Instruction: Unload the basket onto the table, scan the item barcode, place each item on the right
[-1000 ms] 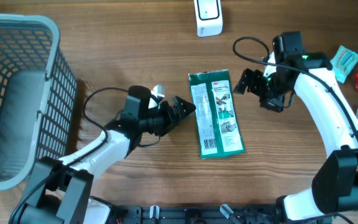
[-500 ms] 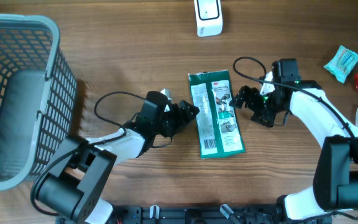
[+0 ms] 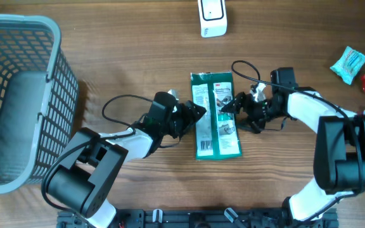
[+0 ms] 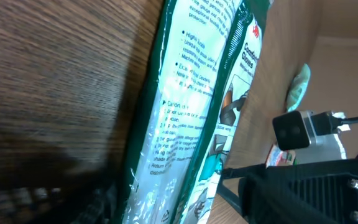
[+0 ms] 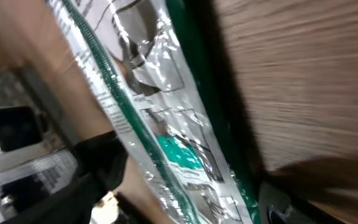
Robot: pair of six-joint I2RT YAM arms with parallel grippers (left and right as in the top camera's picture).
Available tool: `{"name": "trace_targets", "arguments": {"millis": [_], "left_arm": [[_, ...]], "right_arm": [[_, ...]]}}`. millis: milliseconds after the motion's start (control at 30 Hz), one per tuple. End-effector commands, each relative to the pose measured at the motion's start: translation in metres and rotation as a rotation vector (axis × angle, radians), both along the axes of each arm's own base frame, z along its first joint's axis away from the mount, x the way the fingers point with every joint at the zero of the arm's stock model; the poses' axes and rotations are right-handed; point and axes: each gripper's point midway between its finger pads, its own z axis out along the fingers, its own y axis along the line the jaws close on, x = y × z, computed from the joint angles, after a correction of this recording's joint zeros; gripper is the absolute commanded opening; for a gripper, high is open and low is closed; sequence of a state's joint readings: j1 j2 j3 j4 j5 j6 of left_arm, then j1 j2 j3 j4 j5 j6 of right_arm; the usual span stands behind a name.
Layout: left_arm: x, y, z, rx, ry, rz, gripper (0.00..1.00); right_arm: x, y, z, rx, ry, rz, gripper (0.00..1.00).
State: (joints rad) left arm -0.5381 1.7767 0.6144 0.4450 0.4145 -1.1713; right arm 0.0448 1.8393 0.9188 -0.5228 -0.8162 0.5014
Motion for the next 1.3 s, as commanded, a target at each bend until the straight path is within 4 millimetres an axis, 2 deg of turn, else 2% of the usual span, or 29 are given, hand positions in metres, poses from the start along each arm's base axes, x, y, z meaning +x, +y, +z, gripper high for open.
{"name": "trace_targets", "arguments": {"millis": [0, 133, 233, 400, 467, 500, 600, 633, 733, 833, 867, 900, 967, 1000, 1067, 1100, 1133, 1200, 1267], "left_arm": [[-0.017, 0.011, -0.035, 0.079, 0.089, 0.026, 0.66], [-0.018, 0.009, -0.035, 0.08, 0.088, 0.021, 0.63], [-0.018, 0.009, -0.035, 0.081, 0.086, 0.023, 0.61], [-0.017, 0.009, -0.034, 0.079, 0.084, 0.022, 0.57], [-0.018, 0.009, -0.035, 0.079, 0.084, 0.022, 0.41], [-0.017, 0.009, -0.035, 0.08, 0.084, 0.022, 0.3], [-0.018, 0.01, -0.035, 0.082, 0.088, 0.022, 0.11], [-0.019, 0.01, -0.036, 0.084, 0.091, 0.022, 0.09], [-0.019, 0.01, -0.036, 0.086, 0.093, 0.022, 0.06], [-0.019, 0.01, -0.036, 0.086, 0.093, 0.022, 0.06], [-0.019, 0.01, -0.036, 0.086, 0.093, 0.023, 0.06], [-0.019, 0.01, -0.036, 0.086, 0.093, 0.022, 0.06], [-0.019, 0.01, -0.036, 0.086, 0.093, 0.022, 0.11], [-0.019, 0.01, -0.036, 0.086, 0.093, 0.022, 0.21], [-0.02, 0.011, -0.037, 0.088, 0.097, 0.022, 0.77], [-0.021, 0.01, -0.037, 0.087, 0.101, 0.019, 0.93], [-0.023, 0.009, -0.037, 0.078, 0.109, 0.005, 1.0], [-0.023, 0.008, -0.034, 0.074, 0.097, -0.009, 1.0], [-0.02, 0.006, -0.019, 0.076, 0.024, -0.048, 1.0]], "right_arm": [[-0.01, 0.015, -0.008, 0.091, 0.05, 0.026, 0.8], [-0.005, 0.018, -0.006, 0.111, 0.049, 0.009, 0.79], [-0.005, 0.031, 0.015, 0.251, 0.034, 0.032, 0.79], [-0.003, 0.048, 0.023, 0.295, 0.01, 0.065, 0.79], [-0.004, 0.057, 0.023, 0.293, -0.004, 0.091, 0.79], [-0.005, 0.06, 0.021, 0.279, -0.013, 0.101, 0.75], [-0.004, 0.059, 0.011, 0.211, -0.013, 0.093, 0.54], [-0.003, 0.056, 0.007, 0.187, -0.016, 0.087, 0.49], [0.002, 0.047, -0.006, 0.094, -0.031, 0.066, 0.4], [0.003, 0.046, -0.007, 0.082, -0.034, 0.063, 0.19], [0.003, 0.046, -0.007, 0.082, -0.036, 0.064, 0.09], [0.003, 0.046, -0.007, 0.082, -0.037, 0.065, 0.04], [0.005, 0.047, -0.006, 0.086, -0.07, 0.084, 0.04], [0.006, 0.047, -0.005, 0.089, -0.093, 0.101, 0.04], [0.008, 0.045, -0.002, 0.096, -0.119, 0.111, 0.04], [0.009, 0.045, 0.003, 0.115, -0.136, 0.118, 0.05], [0.01, 0.045, 0.016, 0.159, -0.176, 0.135, 0.05], [0.012, 0.042, 0.035, 0.198, -0.222, 0.139, 0.05], [0.012, 0.035, 0.055, 0.197, -0.272, 0.138, 0.05]]}}
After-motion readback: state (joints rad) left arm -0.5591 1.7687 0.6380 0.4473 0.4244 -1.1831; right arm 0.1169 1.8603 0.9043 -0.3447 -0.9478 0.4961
